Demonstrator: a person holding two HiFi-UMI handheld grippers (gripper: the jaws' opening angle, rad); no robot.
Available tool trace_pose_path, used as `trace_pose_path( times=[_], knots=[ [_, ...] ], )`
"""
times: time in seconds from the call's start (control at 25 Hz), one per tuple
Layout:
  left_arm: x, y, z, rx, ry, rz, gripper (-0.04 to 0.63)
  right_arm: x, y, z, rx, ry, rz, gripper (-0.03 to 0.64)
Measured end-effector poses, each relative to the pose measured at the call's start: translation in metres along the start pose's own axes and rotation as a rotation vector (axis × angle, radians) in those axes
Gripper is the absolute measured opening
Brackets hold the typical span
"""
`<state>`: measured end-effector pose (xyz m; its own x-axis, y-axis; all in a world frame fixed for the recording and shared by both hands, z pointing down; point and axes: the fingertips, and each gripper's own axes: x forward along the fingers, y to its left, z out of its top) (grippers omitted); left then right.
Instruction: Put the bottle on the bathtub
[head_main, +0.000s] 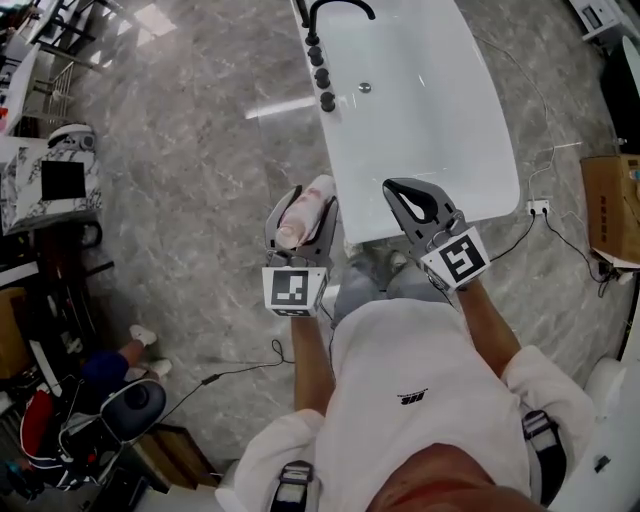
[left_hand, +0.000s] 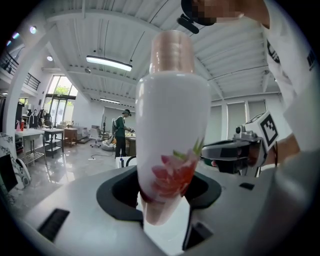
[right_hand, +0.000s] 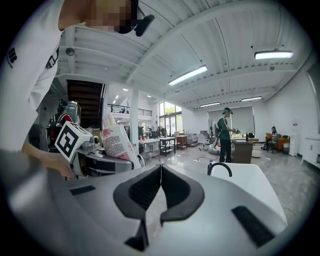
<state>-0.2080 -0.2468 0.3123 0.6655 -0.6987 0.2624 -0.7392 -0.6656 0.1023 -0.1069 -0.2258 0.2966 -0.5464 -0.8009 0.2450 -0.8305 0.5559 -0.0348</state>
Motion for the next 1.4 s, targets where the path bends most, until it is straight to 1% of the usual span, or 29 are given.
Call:
trace_pose_path(
  times=[0.08, 0.24, 0.4, 0.68, 1.04, 1.24, 1.4],
  knots=[
    [0.011, 0.008, -0.007, -0.001, 0.009, -0.005, 0.229, 0.009, -0.007, -0.004, 0.012, -0.001, -0.01, -0.005],
    [0.03, 0.018, -0.023, 0.002, 0.029, -0.009, 0.229, 0.021, -0.021, -0.022, -0.005, 0.014, -0.019, -0.005],
    [0.052, 0.02, -0.026, 0.008, 0.025, -0.011, 0.229, 0.03, -0.038, -0.032, 0.013, 0.026, -0.032, -0.005],
    [0.088, 0.026, -0.049, 0.023, 0.041, 0.011, 0.229, 0.046, -0.057, -0.067, 0.046, 0.042, 0.01, -0.005],
    [0.13, 0.042, -0.094, 0.004, 0.061, 0.029, 0.229, 0.081, -0.072, -0.113, 0.095, 0.058, 0.063, -0.005],
    [0.152, 0.048, -0.13, 0.005, 0.091, 0.024, 0.229, 0.099, -0.08, -0.148, 0.114, 0.075, 0.074, -0.005],
    [0.169, 0.053, -0.154, 0.004, 0.099, 0.025, 0.229, 0.113, -0.088, -0.171, 0.123, 0.084, 0.075, -0.005]
  ],
)
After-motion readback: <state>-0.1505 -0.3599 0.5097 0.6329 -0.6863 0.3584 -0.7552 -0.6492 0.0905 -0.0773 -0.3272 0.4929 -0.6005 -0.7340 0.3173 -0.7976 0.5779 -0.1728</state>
